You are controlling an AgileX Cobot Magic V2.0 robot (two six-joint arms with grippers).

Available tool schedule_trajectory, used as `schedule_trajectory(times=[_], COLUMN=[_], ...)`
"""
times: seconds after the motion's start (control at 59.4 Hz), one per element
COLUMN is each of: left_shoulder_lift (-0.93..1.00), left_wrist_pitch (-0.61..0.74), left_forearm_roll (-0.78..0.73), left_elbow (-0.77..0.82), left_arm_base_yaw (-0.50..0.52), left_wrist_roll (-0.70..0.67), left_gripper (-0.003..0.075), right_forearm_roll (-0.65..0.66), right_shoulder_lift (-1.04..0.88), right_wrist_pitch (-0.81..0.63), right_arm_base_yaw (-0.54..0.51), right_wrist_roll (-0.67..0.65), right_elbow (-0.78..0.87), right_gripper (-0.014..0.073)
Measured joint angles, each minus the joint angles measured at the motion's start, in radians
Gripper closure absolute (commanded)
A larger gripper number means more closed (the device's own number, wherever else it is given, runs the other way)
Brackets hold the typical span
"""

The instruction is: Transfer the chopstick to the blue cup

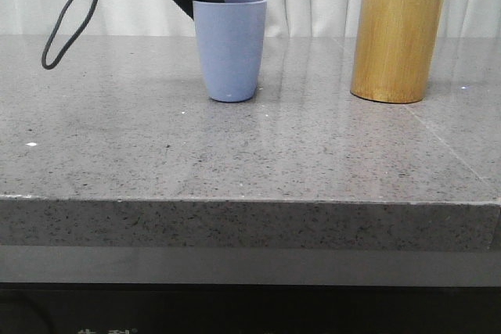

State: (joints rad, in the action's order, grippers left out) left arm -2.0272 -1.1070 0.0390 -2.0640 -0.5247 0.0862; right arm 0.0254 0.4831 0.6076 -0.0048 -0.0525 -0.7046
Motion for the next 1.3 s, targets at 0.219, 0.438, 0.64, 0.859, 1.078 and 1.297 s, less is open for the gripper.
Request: schedule_trajectory(times=[0.219, 0.438, 0.64, 0.859, 1.078, 1.297], left_shoulder_lift=[0.000, 0.000, 0.023, 0.178, 0.459, 0.778], left_wrist_pitch=[-0.048, -0.132, -0.154, -0.154, -0.121, 0.125], left_forearm_roll=[0.002, 0.002, -0.006, -0.008, -0.008, 0.001], left_elbow=[-0.067, -0.213, -0.266, -0.130, 0.143, 0.534], left_arm_base_yaw=[0.000, 0.000, 0.000, 0.000, 0.000, 0.000], left_wrist_roll=[0.000, 0.000, 0.000, 0.000, -0.006, -0.015], left_gripper=[0.0310, 0.0360, 0.0405, 0.0435, 0.0440, 0.0440], right_forearm_roll=[0.000, 0.000, 0.000, -0.025, -0.108, -0.222], right_shoulder_lift=[0.000, 0.000, 0.000, 0.020, 0.134, 0.250], right_wrist_pitch=[0.000, 0.000, 0.000, -0.042, -0.113, -0.249], right_arm_base_yaw=[0.000, 0.000, 0.000, 0.000, 0.000, 0.000], right_wrist_roll=[0.000, 0.000, 0.000, 0.000, 0.000, 0.000], right_elbow=[0.000, 0.000, 0.000, 0.000, 0.000, 0.000], right_gripper=[0.0046, 0.0046, 0.0046, 0.0046, 0.0046, 0.0046])
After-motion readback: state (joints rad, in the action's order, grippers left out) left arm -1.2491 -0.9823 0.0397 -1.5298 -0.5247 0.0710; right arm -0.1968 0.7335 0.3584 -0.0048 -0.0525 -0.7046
